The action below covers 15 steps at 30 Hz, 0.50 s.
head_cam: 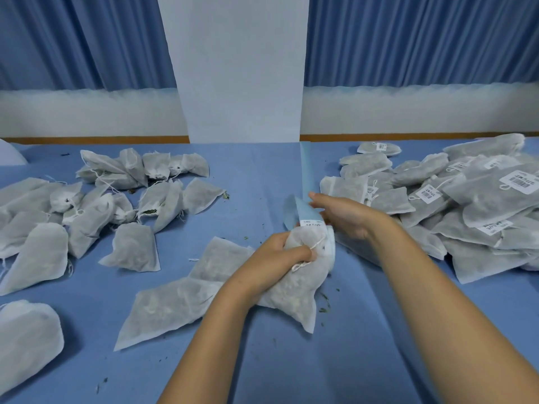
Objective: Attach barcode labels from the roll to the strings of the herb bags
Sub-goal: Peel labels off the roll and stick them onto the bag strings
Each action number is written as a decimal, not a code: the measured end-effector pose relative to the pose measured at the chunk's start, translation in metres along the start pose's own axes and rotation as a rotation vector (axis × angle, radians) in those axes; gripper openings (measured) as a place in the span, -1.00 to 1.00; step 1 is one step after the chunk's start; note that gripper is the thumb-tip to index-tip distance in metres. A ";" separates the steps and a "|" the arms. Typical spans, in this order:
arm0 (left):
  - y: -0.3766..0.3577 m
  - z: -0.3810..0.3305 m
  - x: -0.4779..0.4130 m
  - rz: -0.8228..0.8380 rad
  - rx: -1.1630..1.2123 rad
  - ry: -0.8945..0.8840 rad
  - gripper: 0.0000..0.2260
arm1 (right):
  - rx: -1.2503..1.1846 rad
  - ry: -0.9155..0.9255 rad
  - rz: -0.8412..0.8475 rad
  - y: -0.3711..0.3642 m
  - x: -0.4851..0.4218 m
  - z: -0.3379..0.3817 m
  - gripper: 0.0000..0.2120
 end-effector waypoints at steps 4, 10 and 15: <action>0.003 0.000 0.002 0.057 0.083 0.037 -0.73 | -0.146 -0.072 0.138 -0.003 -0.015 -0.003 -0.42; 0.007 -0.002 0.009 0.112 0.130 0.042 -0.91 | -0.363 -0.034 0.349 -0.006 -0.020 -0.004 -0.57; 0.011 -0.003 0.014 0.197 0.115 0.100 -0.92 | -0.548 0.099 0.117 0.000 -0.032 0.026 -0.78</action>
Point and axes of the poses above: each hand's wrist, its own x-axis away from the middle knuckle, its own y-axis out of the back of the hand, z = x × y, the point moved 3 cm from there along -x, towards the middle knuckle, and after that the axes turned 2 degrees about -y, right-handed, at the moved point
